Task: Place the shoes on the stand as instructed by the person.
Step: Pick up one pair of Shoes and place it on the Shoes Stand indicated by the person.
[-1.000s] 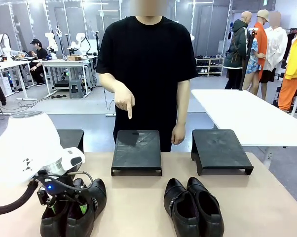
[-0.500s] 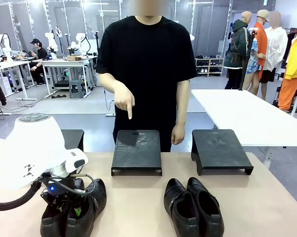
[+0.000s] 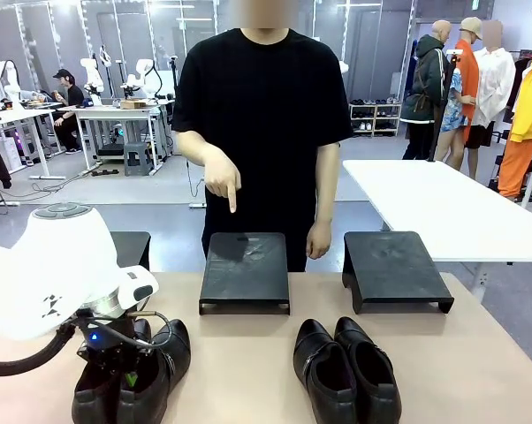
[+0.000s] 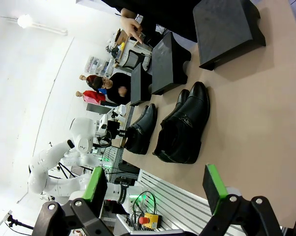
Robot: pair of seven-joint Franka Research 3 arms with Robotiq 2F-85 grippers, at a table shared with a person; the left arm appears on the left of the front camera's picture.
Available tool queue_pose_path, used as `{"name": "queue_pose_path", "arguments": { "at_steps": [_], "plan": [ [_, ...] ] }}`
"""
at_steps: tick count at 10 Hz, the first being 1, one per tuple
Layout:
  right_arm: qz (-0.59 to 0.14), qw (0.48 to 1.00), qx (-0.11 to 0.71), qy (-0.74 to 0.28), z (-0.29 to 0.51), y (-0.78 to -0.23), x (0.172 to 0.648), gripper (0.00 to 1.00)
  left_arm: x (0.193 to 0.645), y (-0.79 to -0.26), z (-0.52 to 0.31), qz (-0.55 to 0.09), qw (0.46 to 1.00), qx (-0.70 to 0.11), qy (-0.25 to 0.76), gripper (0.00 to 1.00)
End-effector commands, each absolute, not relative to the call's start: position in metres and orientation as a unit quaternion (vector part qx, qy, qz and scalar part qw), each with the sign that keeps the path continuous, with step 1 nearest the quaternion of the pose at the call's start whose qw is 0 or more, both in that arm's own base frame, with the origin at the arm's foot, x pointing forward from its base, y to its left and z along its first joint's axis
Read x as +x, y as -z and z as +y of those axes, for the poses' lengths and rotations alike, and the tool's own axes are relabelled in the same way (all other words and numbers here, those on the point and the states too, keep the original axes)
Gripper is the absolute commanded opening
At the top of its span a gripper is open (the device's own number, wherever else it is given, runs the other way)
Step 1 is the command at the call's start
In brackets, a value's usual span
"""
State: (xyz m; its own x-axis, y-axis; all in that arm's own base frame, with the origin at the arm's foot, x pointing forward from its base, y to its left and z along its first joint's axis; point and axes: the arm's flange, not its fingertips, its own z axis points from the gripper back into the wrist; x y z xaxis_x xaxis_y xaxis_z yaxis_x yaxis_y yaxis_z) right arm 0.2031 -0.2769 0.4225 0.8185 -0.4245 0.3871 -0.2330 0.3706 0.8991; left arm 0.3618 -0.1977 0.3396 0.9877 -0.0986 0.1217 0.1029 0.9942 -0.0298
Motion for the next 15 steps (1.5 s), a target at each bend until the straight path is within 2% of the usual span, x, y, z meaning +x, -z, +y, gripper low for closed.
{"name": "queue_pose_path", "arguments": {
  "at_steps": [1, 4, 6, 10, 11, 15],
  "plan": [
    [-0.298, 0.771, 0.559, 0.061, -0.278, -0.424, 0.202, 1.00, 0.290, -0.321, -0.166, -0.096, 0.994, 0.000, 0.055, 0.00],
    [-0.298, 0.771, 0.559, 0.061, -0.278, -0.424, 0.202, 1.00, 0.295, -0.393, -0.178, -0.143, 0.988, 0.000, 0.065, 0.00],
    [-0.298, 0.771, 0.559, 0.061, -0.278, -0.424, 0.202, 1.00, 0.301, -0.420, -0.182, -0.164, 0.985, -0.016, 0.058, 0.00],
    [-0.298, 0.771, 0.559, 0.061, -0.278, -0.424, 0.202, 1.00, 0.300, -0.438, -0.175, -0.205, 0.975, -0.020, 0.077, 0.00],
    [-0.298, 0.771, 0.559, 0.061, -0.278, -0.424, 0.202, 1.00, 0.331, -0.450, -0.198, -0.178, 0.981, -0.014, 0.069, 0.00],
    [-0.298, 0.771, 0.559, 0.061, -0.278, -0.424, 0.202, 1.00, 0.331, -0.450, -0.198, -0.178, 0.981, -0.014, 0.069, 0.00]
  ]
}}
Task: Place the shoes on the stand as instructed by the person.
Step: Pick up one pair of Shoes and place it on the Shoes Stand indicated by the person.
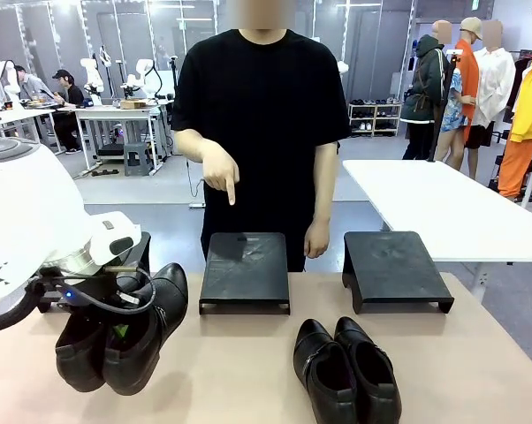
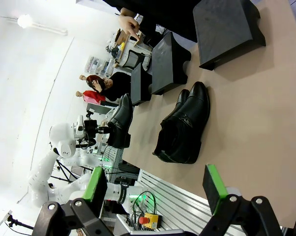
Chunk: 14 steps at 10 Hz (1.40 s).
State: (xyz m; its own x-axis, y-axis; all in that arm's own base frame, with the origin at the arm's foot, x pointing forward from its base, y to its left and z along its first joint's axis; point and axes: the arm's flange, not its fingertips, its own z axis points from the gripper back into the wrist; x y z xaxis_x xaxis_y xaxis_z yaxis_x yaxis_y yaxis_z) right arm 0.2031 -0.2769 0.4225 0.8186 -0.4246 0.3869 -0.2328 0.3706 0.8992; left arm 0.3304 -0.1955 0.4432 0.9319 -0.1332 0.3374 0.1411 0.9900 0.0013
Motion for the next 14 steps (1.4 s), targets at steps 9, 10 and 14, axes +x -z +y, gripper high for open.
{"name": "queue_pose_path", "arguments": {
  "at_steps": [9, 10, 14],
  "plan": [
    [-0.298, 0.771, 0.559, 0.061, -0.278, -0.424, 0.202, 1.00, 0.394, -0.497, -0.291, -0.273, 0.957, -0.058, 0.077, 0.09],
    [-0.298, 0.771, 0.559, 0.061, -0.278, -0.424, 0.202, 1.00, 0.413, -0.500, -0.308, -0.276, 0.957, -0.051, 0.075, 0.09],
    [-0.298, 0.771, 0.559, 0.061, -0.278, -0.424, 0.202, 1.00, 0.481, -0.497, -0.362, -0.291, 0.956, -0.010, 0.039, 0.09]
  ]
}}
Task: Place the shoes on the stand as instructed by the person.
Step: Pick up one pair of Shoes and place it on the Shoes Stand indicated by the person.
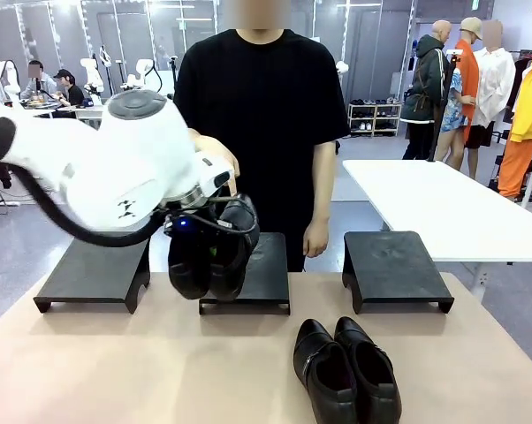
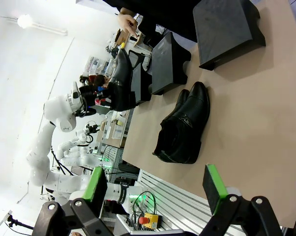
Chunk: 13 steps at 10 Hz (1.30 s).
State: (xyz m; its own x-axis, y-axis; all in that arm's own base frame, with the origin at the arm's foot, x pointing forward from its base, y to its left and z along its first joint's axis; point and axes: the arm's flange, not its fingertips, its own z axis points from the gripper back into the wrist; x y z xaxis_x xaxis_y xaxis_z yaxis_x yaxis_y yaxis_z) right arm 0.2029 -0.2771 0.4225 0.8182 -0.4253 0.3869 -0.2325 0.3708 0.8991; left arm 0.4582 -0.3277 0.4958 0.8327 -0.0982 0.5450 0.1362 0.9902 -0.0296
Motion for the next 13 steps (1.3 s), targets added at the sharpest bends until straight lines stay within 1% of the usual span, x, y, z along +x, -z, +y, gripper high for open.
{"name": "queue_pose_path", "arguments": {
  "at_steps": [1, 2, 4, 5, 9, 13],
  "plan": [
    [-0.298, 0.771, 0.559, 0.061, -0.278, -0.424, 0.202, 1.00, 0.494, -0.492, -0.371, -0.293, 0.956, -0.007, 0.030, 0.09],
    [-0.298, 0.771, 0.559, 0.061, -0.278, -0.424, 0.202, 1.00, 0.506, -0.486, -0.379, -0.303, 0.953, 0.006, 0.017, 0.09],
    [-0.298, 0.771, 0.559, 0.061, -0.278, -0.424, 0.202, 1.00, 0.524, -0.466, -0.388, -0.294, 0.956, -0.004, 0.021, 0.09],
    [-0.298, 0.771, 0.559, 0.061, -0.278, -0.424, 0.202, 1.00, 0.532, -0.459, -0.392, -0.308, 0.951, 0.005, 0.025, 0.09],
    [-0.298, 0.771, 0.559, 0.061, -0.278, -0.424, 0.202, 1.00, 0.553, -0.438, -0.401, -0.309, 0.950, 0.014, 0.036, 0.09],
    [-0.298, 0.771, 0.559, 0.061, -0.278, -0.424, 0.202, 1.00, 0.566, -0.431, -0.399, -0.320, 0.947, 0.008, 0.034, 0.09]
  ]
}}
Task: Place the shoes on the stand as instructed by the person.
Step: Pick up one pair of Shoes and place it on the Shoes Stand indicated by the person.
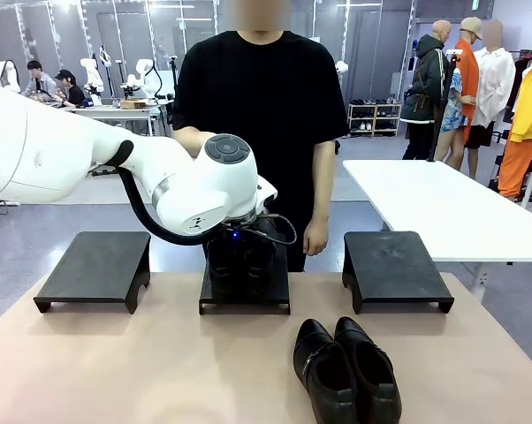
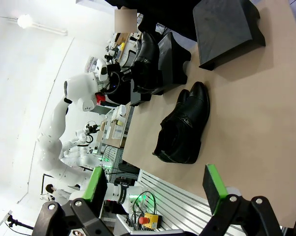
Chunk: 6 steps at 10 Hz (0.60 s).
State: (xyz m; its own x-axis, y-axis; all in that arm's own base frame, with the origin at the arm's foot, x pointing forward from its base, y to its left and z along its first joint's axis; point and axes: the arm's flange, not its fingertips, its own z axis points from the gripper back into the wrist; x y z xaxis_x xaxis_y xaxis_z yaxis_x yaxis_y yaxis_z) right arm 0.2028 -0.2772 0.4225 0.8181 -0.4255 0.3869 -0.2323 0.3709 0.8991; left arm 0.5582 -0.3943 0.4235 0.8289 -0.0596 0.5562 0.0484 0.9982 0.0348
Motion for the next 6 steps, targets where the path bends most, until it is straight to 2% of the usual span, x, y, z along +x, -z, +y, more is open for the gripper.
{"name": "queue_pose_path", "arguments": {
  "at_steps": [1, 6],
  "plan": [
    [-0.298, 0.771, 0.559, 0.061, -0.278, -0.424, 0.202, 1.00, 0.569, -0.430, -0.399, -0.322, 0.946, 0.004, 0.036, 0.09],
    [-0.298, 0.771, 0.559, 0.061, -0.278, -0.424, 0.202, 1.00, 0.584, -0.416, -0.395, -0.323, 0.945, -0.012, 0.040, 0.09]
  ]
}}
